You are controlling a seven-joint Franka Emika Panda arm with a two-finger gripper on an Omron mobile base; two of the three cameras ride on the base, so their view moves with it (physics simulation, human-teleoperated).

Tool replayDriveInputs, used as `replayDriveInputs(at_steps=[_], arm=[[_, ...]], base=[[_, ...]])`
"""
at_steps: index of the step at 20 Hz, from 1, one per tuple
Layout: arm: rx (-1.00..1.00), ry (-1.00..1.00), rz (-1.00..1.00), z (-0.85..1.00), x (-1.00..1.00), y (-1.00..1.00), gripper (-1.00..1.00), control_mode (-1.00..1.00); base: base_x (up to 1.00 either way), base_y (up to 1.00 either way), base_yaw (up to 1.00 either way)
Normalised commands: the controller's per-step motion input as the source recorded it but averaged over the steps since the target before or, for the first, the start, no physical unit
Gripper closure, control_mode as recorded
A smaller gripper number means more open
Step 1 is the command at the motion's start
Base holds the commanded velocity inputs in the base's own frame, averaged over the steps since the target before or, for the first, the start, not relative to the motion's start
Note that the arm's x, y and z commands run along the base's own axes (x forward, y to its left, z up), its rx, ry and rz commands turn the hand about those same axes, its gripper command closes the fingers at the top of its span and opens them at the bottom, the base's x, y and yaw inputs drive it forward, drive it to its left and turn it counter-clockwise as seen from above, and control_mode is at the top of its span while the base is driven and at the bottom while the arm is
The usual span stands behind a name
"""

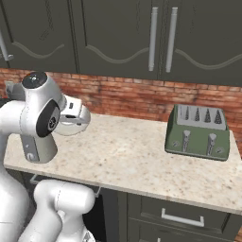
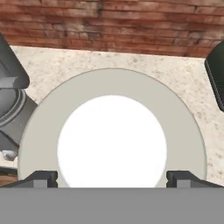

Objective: Grab the garlic and lime from the fridge, place them in the blender, close the lid, and turn on the blender to create a marinade.

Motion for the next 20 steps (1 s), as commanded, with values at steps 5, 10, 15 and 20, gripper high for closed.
replayDriveInputs(at_steps=[5, 10, 15, 20], arm=[[0.0, 0.0, 0.0, 1.0, -0.39, 0.32, 1.0, -1.0], [0.0, 0.0, 0.0, 0.64, -0.03, 0.61, 1.0, -1.0], [0.0, 0.02, -0.03, 0.17, 0.04, 0.86, 1.0, -1.0], [0.0, 0.01, -0.02, 0.0, 0.16, 0.85, 1.0, -1.0]], base=[[0.0, 0.0, 0.0], [0.0, 0.0, 0.0], [0.0, 0.0, 0.0], [0.0, 0.0, 0.0]])
